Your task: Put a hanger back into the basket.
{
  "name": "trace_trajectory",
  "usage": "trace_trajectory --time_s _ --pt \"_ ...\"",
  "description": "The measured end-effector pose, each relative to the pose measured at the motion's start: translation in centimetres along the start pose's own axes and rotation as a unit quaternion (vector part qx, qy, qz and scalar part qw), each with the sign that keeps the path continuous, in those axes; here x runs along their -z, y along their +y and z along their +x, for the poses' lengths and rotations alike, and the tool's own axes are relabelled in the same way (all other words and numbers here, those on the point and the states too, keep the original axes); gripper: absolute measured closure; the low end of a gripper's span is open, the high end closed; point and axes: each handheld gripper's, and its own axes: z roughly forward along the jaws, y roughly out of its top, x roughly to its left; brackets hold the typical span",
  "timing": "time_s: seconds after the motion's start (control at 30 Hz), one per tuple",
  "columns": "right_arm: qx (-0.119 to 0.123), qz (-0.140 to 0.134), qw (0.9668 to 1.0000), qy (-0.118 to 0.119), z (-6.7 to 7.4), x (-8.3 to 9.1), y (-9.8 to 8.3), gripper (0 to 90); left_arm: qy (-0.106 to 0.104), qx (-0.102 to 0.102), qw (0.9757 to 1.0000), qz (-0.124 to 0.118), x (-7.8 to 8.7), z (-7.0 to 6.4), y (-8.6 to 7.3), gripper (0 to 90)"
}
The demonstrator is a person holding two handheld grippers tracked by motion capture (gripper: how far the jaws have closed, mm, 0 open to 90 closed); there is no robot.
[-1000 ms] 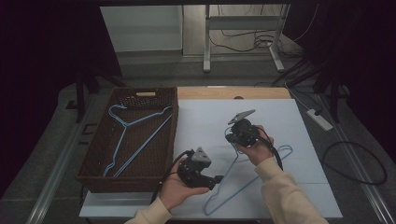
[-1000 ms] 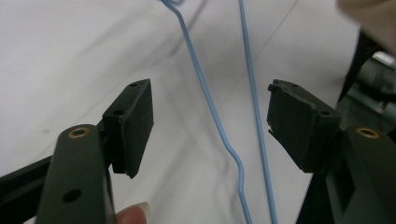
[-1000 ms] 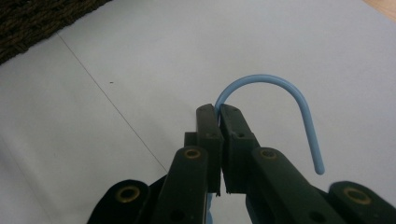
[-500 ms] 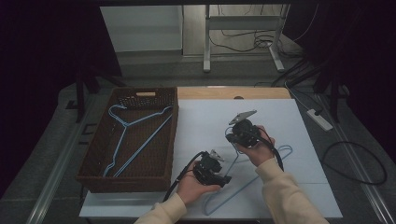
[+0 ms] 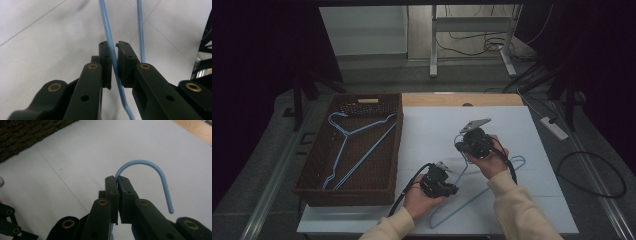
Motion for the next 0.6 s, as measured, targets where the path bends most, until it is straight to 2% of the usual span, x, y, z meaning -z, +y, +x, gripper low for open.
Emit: trace_trajectory --time_s 0.1,0.2,0.3,0.4,0.6 --pt "-0.001 -0.024 0.9997 0.0 -0.2 0.8 -0.3 86.3 0.013 0.008 0.9997 -0.022 0.4 0.0 -0.2 84.8" --pt "-0.015 -0.062 0.9979 0.014 -0.5 2.2 -0.9 75.8 0.011 0.014 0.9991 -0.039 0.9 0.0 -0.4 87.0" --pt "-0.033 -0.104 0.9936 0.03 -0.6 3.8 -2.0 64.3 0.015 0.015 0.9986 -0.049 1.3 -0.2 -0.4 87.2" --pt "-0.046 -0.134 0.9894 0.033 -0.4 5.3 -3.5 55.5 0.01 0.016 0.9983 -0.056 1.7 -0.3 -0.4 87.2" --pt "-0.061 -0.169 0.983 0.038 0.1 7.7 -6.7 47.9 0.006 0.017 0.9968 -0.078 2.9 -0.4 -0.5 87.3"
